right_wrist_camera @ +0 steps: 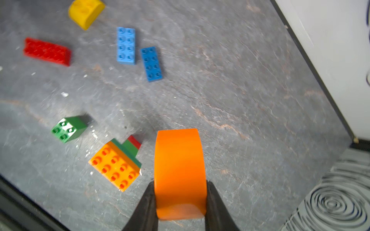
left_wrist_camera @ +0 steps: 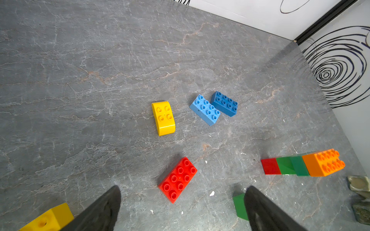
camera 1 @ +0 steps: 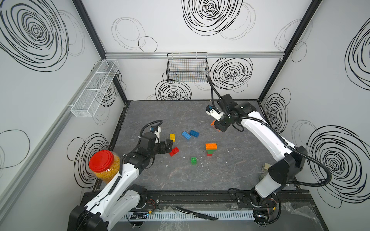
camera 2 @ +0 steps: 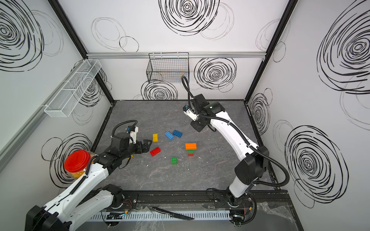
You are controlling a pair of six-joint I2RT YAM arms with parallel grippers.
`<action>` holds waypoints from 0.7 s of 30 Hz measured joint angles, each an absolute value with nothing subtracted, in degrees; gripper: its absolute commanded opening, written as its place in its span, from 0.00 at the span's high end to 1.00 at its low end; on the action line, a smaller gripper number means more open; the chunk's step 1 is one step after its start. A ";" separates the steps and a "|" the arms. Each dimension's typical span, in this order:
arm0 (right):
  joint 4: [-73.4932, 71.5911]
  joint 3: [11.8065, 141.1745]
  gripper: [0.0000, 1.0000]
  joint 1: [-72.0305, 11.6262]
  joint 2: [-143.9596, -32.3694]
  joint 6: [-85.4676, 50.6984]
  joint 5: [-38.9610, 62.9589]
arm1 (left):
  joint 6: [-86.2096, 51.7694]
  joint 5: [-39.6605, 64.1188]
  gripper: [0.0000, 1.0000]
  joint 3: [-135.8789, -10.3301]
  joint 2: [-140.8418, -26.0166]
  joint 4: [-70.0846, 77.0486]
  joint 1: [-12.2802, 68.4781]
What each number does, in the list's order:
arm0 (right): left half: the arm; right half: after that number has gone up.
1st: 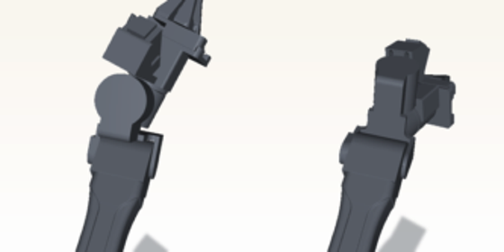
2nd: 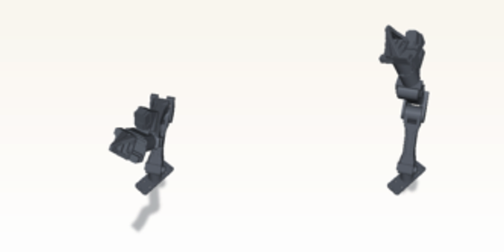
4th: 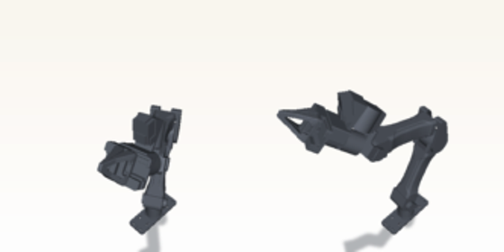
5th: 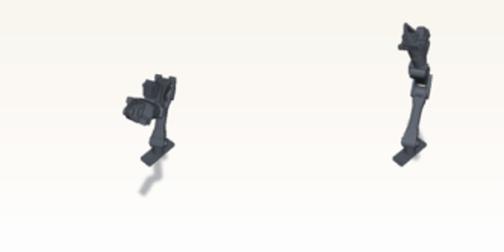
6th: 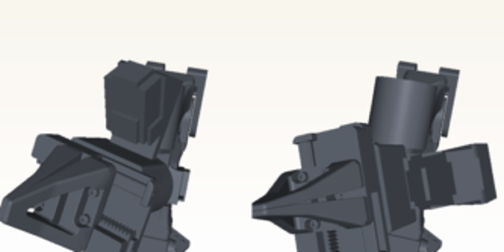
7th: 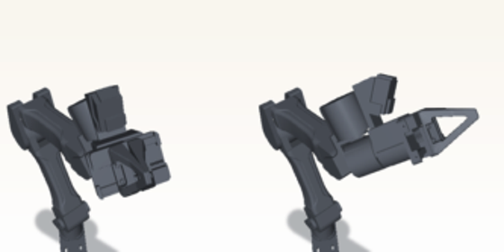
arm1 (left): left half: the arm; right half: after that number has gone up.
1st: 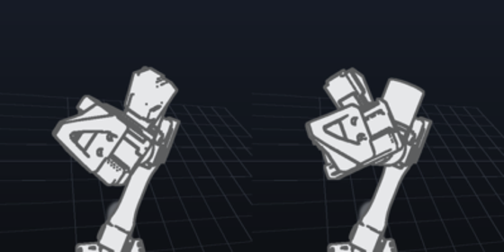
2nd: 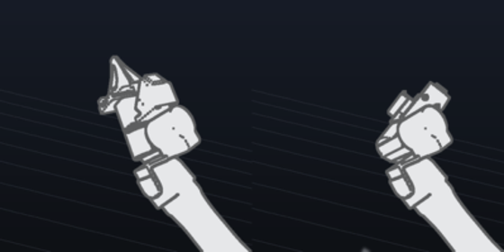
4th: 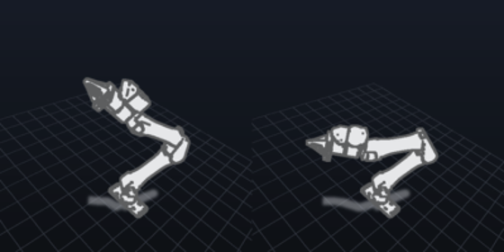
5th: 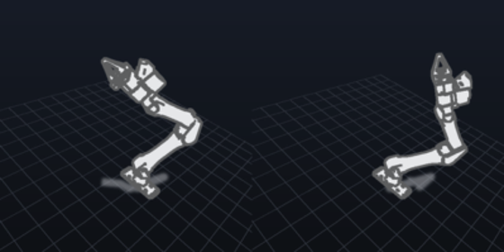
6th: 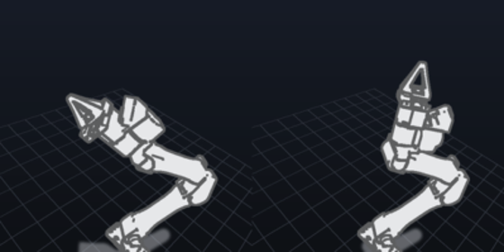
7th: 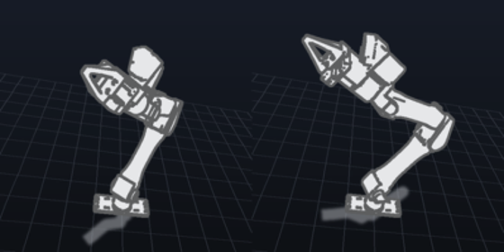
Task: Assemble an ice cream with lego
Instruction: Pick up the lego brick from the center of the board, then assemble the lego brick with the lego brick.
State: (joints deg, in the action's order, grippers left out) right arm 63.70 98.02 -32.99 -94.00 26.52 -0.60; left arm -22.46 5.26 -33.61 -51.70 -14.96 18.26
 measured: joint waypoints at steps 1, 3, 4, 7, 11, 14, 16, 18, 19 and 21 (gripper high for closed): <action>63.94 97.95 1.00 -33.43 -94.00 28.29 0.30 | -22.46 5.30 0.01 -33.61 -51.70 -14.98 18.26; 64.73 97.78 1.00 -34.20 -94.11 31.97 2.22 | -22.48 5.34 0.01 -33.61 -51.70 -14.96 18.26; 65.23 97.78 1.00 -34.52 -94.13 33.58 3.03 | -22.48 5.37 0.01 -33.61 -51.70 -14.98 18.26; 66.63 97.80 1.00 -35.38 -94.15 37.80 4.62 | -22.46 5.50 0.01 -33.61 -51.86 -14.98 18.26; 68.62 97.91 1.00 -35.66 -95.00 42.17 5.91 | -22.46 5.56 0.01 -33.61 -52.18 -14.98 18.26; 69.82 97.97 1.00 -35.79 -96.09 44.21 6.31 | -22.46 5.58 0.01 -33.61 -52.23 -14.96 18.26; 70.24 97.97 1.00 -35.79 -96.44 45.25 6.59 | -22.46 5.72 0.01 -33.61 -52.40 -14.94 18.26; 70.50 98.00 1.00 -35.79 -96.49 46.15 7.11 | -22.46 5.80 0.01 -33.61 -52.62 -14.96 18.26; 70.67 98.00 1.00 -35.77 -96.47 46.48 7.49 | -22.46 5.85 0.01 -33.61 -52.71 -14.96 18.26; 71.05 97.95 1.00 -35.90 -96.47 47.37 8.08 | -22.46 5.96 0.01 -33.61 -52.82 -14.98 18.26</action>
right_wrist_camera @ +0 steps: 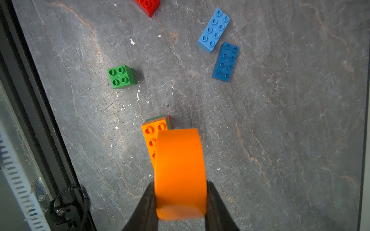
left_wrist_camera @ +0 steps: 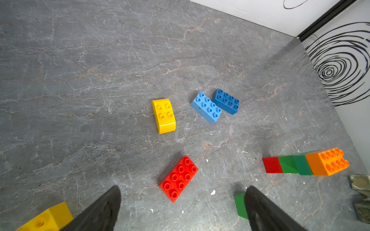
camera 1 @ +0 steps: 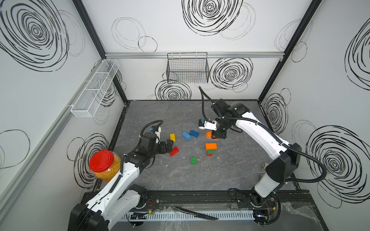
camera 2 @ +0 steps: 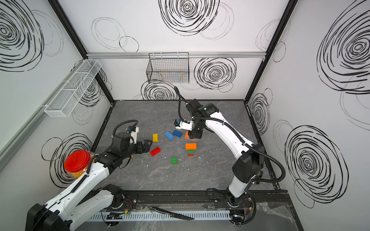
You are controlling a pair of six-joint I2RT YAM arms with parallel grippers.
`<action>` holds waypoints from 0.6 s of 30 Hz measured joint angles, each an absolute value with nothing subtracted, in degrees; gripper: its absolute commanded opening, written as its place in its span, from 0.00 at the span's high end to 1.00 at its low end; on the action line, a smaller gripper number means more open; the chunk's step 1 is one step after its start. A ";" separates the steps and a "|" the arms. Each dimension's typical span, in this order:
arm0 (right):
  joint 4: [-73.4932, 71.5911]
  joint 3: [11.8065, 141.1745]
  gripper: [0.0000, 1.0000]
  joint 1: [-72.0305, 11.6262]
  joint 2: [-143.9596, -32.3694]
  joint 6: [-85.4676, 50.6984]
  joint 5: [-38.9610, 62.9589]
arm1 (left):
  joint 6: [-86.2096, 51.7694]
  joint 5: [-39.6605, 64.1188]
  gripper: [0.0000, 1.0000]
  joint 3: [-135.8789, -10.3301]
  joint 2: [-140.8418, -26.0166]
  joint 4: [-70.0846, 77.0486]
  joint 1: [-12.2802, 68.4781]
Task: Assemble an ice cream with lego
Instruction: Assemble the lego brick with the lego brick.
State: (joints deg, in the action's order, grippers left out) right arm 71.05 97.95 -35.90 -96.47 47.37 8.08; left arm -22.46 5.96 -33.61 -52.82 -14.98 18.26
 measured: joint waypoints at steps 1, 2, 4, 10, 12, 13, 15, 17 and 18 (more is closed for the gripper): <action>71.18 97.91 1.00 -35.99 -96.47 47.72 8.21 | -22.46 5.98 0.01 -33.61 -52.80 -14.98 18.26; 71.35 97.91 1.00 -36.18 -96.47 48.12 8.27 | -22.46 5.98 0.01 -33.61 -52.80 -14.94 18.26; 71.70 97.89 1.00 -36.49 -96.47 48.77 8.29 | -22.46 5.98 0.01 -33.61 -52.80 -14.98 18.31; 73.28 97.89 1.00 -37.06 -96.49 50.19 7.60 | -22.46 5.98 0.01 -33.61 -52.80 -14.96 18.33; 73.56 97.89 1.00 -37.36 -96.49 50.43 7.14 | -22.46 5.98 0.01 -33.61 -52.80 -14.96 18.33; 73.58 97.80 1.00 -37.67 -96.49 50.50 6.79 | -22.46 5.98 0.01 -33.61 -52.80 -14.98 18.33; 73.52 97.34 1.00 -38.35 -96.49 50.59 6.24 | -22.46 5.98 0.01 -33.61 -52.80 -14.98 18.33; 73.47 96.01 1.00 -39.29 -96.49 50.61 5.48 | -22.46 5.96 0.01 -33.61 -52.80 -14.98 18.33; 73.47 95.33 1.00 -39.59 -96.51 50.61 5.19 | -22.46 5.96 0.01 -33.61 -52.80 -14.96 18.33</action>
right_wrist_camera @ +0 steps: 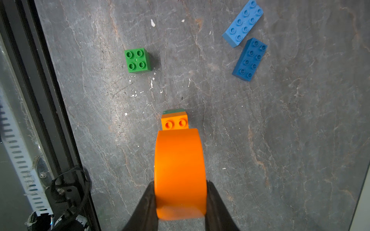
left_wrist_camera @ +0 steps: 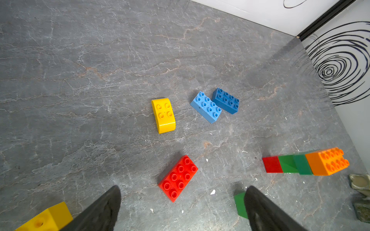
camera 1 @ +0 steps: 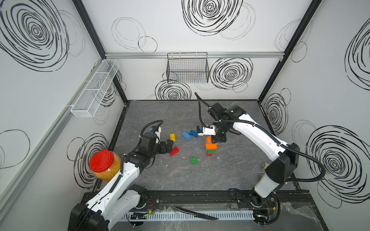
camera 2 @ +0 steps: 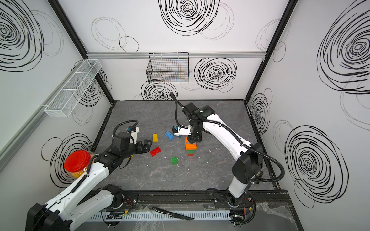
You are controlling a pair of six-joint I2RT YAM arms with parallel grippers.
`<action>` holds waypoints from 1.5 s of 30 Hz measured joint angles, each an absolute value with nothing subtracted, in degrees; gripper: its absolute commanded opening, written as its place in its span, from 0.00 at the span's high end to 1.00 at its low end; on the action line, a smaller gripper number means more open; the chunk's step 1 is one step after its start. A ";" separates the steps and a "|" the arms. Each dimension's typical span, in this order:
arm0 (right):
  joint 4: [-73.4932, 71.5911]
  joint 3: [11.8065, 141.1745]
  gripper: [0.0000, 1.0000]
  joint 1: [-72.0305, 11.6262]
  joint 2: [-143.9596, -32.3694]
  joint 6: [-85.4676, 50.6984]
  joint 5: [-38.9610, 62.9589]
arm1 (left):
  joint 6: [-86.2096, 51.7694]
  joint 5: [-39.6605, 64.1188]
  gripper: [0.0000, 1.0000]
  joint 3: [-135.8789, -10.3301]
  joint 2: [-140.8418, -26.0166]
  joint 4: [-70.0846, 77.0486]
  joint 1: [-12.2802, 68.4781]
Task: Assemble an ice cream with lego
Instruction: Assemble the lego brick with the lego brick.
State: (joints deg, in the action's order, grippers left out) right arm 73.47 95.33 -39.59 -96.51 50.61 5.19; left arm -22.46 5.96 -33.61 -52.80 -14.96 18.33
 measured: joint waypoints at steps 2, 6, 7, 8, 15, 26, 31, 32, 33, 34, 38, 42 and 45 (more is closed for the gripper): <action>73.49 94.24 1.00 -40.05 -96.55 50.61 4.69 | -22.46 5.96 0.01 -33.61 -52.80 -14.96 18.33; 73.36 93.95 1.00 -40.62 -96.60 50.63 3.86 | -22.46 5.96 0.01 -33.61 -52.80 -14.96 18.33; 73.25 93.95 1.00 -40.73 -96.60 50.63 3.66 | -22.46 5.98 0.01 -33.61 -52.80 -14.96 18.33; 73.12 93.95 1.00 -40.77 -96.60 50.65 3.44 | -22.46 5.98 0.01 -33.61 -52.80 -14.96 18.33; 71.64 92.99 1.00 -40.75 -96.62 51.42 2.76 | -22.46 5.98 0.01 -33.61 -52.80 -14.96 18.33; 70.04 92.75 1.00 -40.53 -98.32 53.45 2.76 | -22.46 5.98 0.01 -33.61 -52.80 -14.96 18.33; 70.02 92.75 1.00 -40.36 -99.09 54.06 2.74 | -22.46 5.96 0.01 -33.61 -52.80 -14.96 18.33; 70.02 92.75 1.00 -40.36 -99.18 54.13 2.74 | -22.46 5.96 0.01 -33.61 -52.80 -14.96 18.33; 70.02 92.75 1.00 -40.36 -99.18 54.17 2.74 | -22.44 5.96 0.01 -33.61 -52.80 -14.98 18.33; 70.02 92.75 1.00 -40.36 -99.18 54.28 2.72 | -22.46 5.96 0.01 -33.61 -52.80 -14.96 18.33; 70.02 92.75 1.00 -40.36 -99.18 54.59 2.72 | -22.46 5.96 0.01 -33.61 -52.80 -14.96 18.33; 70.02 92.75 1.00 -40.36 -99.20 55.05 2.74 | -22.44 5.96 0.01 -33.61 -52.80 -14.96 18.33; 69.97 92.66 1.00 -40.36 -99.20 55.22 2.74 | -22.44 5.96 0.01 -33.61 -52.80 -14.96 18.33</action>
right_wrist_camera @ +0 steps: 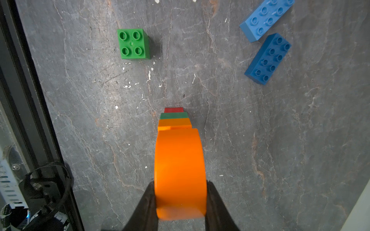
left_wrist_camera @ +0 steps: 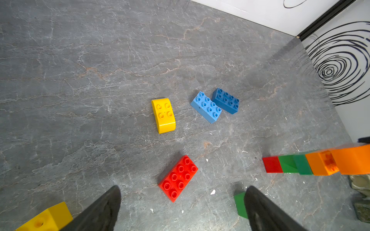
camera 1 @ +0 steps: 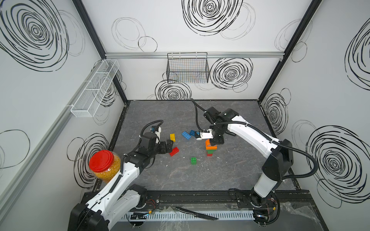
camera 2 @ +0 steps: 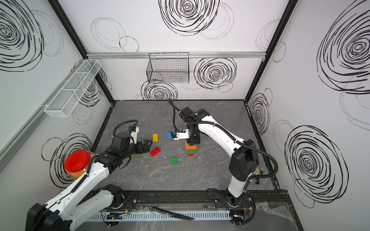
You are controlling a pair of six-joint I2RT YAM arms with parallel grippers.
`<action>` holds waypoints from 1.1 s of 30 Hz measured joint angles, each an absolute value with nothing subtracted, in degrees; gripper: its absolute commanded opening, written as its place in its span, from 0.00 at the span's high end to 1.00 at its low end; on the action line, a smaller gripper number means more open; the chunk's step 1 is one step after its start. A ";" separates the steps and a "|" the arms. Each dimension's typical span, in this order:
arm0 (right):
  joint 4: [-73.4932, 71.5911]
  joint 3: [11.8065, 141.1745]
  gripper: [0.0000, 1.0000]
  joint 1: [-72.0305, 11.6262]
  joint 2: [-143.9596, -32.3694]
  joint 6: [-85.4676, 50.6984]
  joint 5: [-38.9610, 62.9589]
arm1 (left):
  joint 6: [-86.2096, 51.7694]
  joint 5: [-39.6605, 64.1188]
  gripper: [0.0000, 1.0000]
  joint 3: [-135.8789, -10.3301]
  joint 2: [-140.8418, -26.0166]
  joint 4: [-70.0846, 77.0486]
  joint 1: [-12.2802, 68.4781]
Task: Assemble an ice cream with lego
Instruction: Assemble the lego brick with the lego brick.
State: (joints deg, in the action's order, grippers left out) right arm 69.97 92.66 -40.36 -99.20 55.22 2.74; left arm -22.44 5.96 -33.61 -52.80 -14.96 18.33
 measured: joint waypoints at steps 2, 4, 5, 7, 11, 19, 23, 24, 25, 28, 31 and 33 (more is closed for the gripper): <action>69.91 92.42 1.00 -40.36 -99.20 55.31 2.74 | -22.44 5.96 0.01 -33.61 -52.80 -14.96 18.33; 69.87 92.14 1.00 -40.36 -99.20 55.35 2.74 | -22.44 5.96 0.01 -33.61 -52.80 -14.96 18.33; 69.87 92.05 1.00 -40.36 -99.20 55.35 2.74 | -22.44 5.96 0.01 -33.61 -52.80 -14.98 18.33; 69.78 91.88 1.00 -40.36 -99.20 55.35 2.74 | -22.44 5.96 0.01 -33.61 -52.80 -14.96 18.33; 69.67 91.33 1.00 -40.38 -99.20 55.37 2.68 | -22.44 5.96 0.01 -33.61 -52.80 -14.96 18.33; 69.58 91.13 1.00 -40.40 -99.29 55.37 2.48 | -22.35 5.96 0.01 -33.61 -52.80 -14.96 18.33; 69.38 91.18 1.00 -40.45 -99.81 55.35 2.59 | -22.31 5.96 0.01 -33.61 -52.80 -14.96 18.33; 69.38 91.22 1.00 -40.49 -99.85 55.35 2.63 | -22.31 5.96 0.01 -33.61 -52.80 -14.96 18.33; 69.36 91.33 1.00 -40.49 -99.98 55.31 2.72 | -22.28 5.96 0.01 -33.61 -52.80 -14.96 18.33; 69.52 91.83 1.00 -40.64 -101.10 55.09 2.94 | -22.28 5.96 0.01 -33.61 -52.80 -14.96 18.33; 69.73 92.27 1.00 -40.88 -101.54 54.61 2.92 | -22.28 5.93 0.01 -33.61 -52.80 -14.96 18.33; 69.87 92.58 1.00 -41.10 -101.78 54.02 2.87 | -22.28 5.96 0.01 -33.61 -52.80 -14.98 18.33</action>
